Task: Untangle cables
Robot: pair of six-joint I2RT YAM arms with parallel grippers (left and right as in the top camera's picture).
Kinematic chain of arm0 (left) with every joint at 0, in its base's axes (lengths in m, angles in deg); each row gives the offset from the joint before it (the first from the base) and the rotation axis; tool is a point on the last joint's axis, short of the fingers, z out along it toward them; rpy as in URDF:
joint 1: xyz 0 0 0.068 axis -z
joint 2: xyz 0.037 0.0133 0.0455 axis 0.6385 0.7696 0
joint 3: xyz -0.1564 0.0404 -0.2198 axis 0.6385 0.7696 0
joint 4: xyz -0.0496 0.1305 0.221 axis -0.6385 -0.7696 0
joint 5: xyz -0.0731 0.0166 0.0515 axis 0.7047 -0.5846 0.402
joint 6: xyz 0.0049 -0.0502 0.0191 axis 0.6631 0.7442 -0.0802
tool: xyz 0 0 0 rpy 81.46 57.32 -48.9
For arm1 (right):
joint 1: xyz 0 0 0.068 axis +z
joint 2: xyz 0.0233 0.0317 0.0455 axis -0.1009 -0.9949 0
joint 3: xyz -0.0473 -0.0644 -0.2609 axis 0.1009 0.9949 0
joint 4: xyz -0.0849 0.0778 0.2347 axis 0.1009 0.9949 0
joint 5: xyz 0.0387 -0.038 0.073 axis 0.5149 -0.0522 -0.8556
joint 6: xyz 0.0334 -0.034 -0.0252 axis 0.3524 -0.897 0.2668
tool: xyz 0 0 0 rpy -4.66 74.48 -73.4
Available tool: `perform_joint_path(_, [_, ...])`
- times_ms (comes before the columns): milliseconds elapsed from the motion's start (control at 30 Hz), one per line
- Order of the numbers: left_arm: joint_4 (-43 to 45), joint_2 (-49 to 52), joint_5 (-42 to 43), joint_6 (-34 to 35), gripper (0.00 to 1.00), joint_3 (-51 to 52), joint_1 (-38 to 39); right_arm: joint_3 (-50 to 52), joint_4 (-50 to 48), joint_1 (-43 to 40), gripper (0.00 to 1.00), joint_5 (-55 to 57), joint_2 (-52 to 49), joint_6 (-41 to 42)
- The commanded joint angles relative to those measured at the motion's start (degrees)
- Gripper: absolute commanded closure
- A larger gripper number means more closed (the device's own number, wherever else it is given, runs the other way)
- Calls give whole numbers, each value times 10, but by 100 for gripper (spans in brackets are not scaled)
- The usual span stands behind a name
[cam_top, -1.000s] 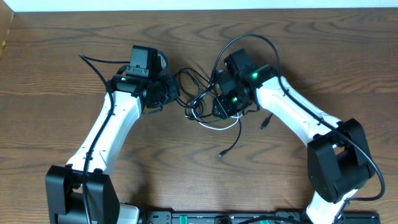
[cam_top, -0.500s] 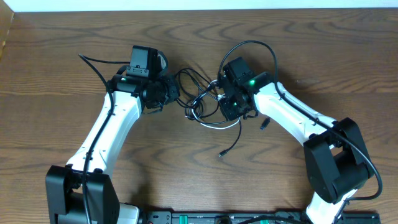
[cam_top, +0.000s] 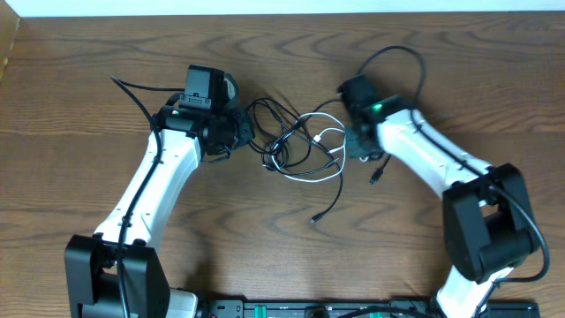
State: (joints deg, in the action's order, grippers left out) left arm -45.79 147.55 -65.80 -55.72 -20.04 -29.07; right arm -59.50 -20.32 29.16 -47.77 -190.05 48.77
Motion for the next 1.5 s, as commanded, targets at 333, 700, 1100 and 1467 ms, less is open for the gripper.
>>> perform_joint_path(333, [-3,-2,-37,-1,93,4,-2,-108,67,-217,99,0,-1,20])
perform_joint_path(700, [1,-2,-38,-1,92,4,-3,-196,106,-322,99,-144,-1,-46])
perform_joint_path(1100, [33,-2,-2,1,92,4,-3,-207,95,-233,29,-360,4,-266])
perform_joint_path(1467, [31,-2,-2,1,93,4,-3,-205,115,-62,30,-385,3,-367])
